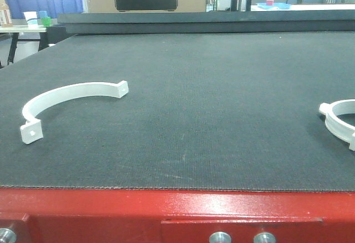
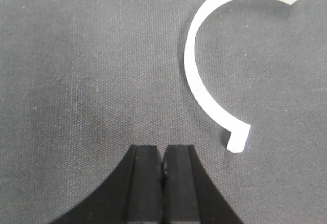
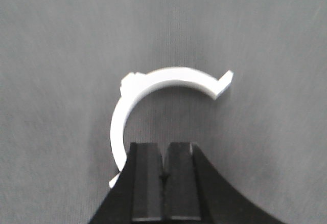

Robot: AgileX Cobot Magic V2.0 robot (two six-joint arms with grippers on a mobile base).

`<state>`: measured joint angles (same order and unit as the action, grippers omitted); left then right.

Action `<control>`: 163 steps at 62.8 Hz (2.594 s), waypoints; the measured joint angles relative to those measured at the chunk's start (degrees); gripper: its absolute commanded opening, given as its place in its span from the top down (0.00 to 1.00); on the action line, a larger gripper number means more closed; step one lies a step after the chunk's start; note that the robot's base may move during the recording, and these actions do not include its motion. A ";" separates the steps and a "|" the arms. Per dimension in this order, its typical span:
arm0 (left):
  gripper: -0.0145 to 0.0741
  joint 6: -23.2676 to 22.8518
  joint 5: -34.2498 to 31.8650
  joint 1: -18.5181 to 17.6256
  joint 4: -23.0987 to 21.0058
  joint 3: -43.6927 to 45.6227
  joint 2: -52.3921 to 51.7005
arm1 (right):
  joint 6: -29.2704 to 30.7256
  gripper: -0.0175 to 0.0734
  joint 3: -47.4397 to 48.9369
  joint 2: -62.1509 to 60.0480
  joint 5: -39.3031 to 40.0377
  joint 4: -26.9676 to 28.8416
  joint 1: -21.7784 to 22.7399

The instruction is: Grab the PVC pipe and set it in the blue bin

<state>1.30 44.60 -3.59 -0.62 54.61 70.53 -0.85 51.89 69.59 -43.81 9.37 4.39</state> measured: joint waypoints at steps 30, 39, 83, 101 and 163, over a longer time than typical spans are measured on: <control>0.96 0.00 -0.22 0.00 -0.12 0.00 0.00 | -16.21 0.96 16.75 22.13 -12.76 -8.86 -11.70; 0.96 0.00 -0.22 0.00 -0.22 0.00 0.00 | -16.73 0.96 17.76 25.71 -14.81 -8.95 -11.79; 0.96 0.00 -0.09 0.00 -3.15 0.00 0.00 | -16.95 0.54 18.02 31.35 -11.60 -7.43 -11.79; 0.96 0.00 0.12 0.00 -3.15 0.00 0.00 | -17.15 0.61 18.38 33.23 -10.92 -6.21 -10.49; 0.96 0.00 15.41 0.00 -3.42 19.80 20.69 | -15.17 0.99 22.34 22.45 -18.47 -7.59 -10.73</control>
<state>1.30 60.01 -3.59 -4.04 74.41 91.22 -16.02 74.23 92.05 -62.28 1.78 -6.34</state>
